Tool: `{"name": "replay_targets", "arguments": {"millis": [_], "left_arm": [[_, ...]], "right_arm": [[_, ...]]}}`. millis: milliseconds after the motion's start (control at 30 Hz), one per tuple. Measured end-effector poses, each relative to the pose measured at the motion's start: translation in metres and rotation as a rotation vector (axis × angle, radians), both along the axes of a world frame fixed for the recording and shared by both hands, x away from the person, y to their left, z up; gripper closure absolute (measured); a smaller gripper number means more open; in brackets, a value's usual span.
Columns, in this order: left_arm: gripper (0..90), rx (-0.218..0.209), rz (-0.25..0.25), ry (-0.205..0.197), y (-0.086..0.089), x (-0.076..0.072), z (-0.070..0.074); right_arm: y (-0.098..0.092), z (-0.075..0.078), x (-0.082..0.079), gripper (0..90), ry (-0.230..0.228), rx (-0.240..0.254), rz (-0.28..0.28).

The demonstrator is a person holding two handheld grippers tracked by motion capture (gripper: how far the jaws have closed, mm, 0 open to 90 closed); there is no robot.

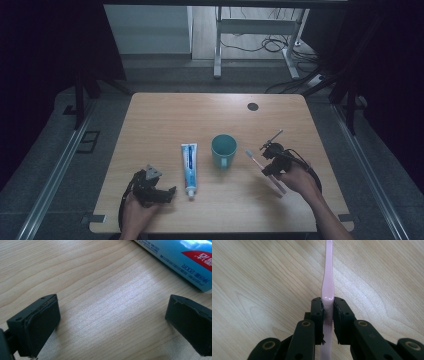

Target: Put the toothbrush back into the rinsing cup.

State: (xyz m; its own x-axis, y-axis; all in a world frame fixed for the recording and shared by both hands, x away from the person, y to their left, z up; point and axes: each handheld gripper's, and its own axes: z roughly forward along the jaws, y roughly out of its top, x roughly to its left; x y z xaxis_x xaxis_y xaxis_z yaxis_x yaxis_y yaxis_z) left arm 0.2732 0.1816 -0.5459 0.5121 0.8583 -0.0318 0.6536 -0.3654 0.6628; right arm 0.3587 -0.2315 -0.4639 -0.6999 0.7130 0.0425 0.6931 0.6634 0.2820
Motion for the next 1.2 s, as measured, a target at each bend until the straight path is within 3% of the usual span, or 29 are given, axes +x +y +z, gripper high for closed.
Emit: {"name": "replay_targets", "arguments": {"millis": [533, 1200], "left_arm": [[0.0, 0.0, 0.0, 0.0, 0.0, 0.0, 0.0], [0.0, 0.004, -0.004, -0.003, 0.0, 0.0, 0.0]], "right_arm": [[-0.007, 0.017, -0.004, 78.8, -0.067, 0.107, -0.006], [-0.01, 0.038, -0.005, 78.8, -0.214, 0.292, -0.002]]}}
